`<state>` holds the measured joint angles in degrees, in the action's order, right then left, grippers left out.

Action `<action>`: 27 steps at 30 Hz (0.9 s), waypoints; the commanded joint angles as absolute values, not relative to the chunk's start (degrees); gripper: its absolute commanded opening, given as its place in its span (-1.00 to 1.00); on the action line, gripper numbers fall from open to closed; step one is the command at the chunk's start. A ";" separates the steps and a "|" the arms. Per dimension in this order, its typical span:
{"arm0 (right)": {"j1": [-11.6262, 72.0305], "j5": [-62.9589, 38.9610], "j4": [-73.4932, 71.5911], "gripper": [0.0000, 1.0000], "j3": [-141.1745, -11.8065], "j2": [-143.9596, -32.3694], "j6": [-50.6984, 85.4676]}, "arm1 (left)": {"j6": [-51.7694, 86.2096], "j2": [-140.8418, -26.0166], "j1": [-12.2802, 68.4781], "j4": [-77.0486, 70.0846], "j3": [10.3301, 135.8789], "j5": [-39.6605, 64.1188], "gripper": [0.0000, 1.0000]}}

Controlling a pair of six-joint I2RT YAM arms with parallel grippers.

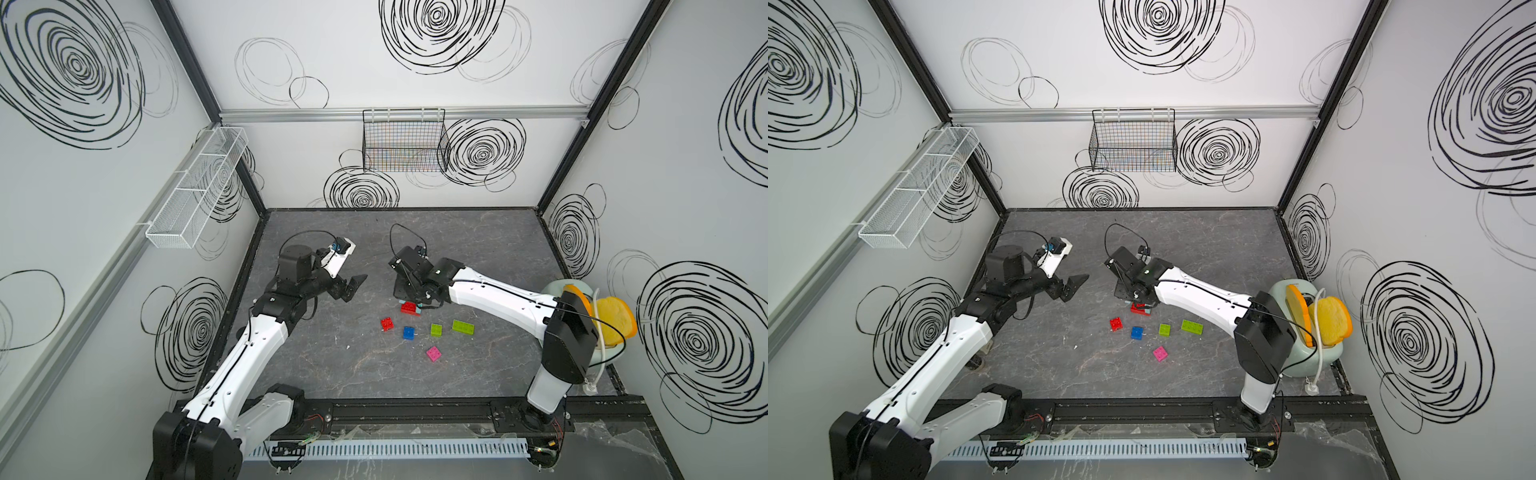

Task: Assemble a giraffe with lego
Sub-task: Assemble the lego brick with the lego brick.

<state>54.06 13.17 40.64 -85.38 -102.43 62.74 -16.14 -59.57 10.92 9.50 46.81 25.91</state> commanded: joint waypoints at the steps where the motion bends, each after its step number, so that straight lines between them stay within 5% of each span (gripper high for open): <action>1: 55.68 20.90 49.40 -1.00 -92.04 -107.19 71.01 | -11.82 -58.49 10.97 5.01 46.31 24.33 0.96; 27: 56.27 26.06 53.16 -1.00 -94.42 -119.51 74.93 | -8.45 -58.45 12.25 3.37 45.05 20.18 0.96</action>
<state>56.69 24.62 51.07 -94.04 -117.95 75.00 -8.93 -58.85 12.21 5.98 45.30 20.32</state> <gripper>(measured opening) 0.183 0.981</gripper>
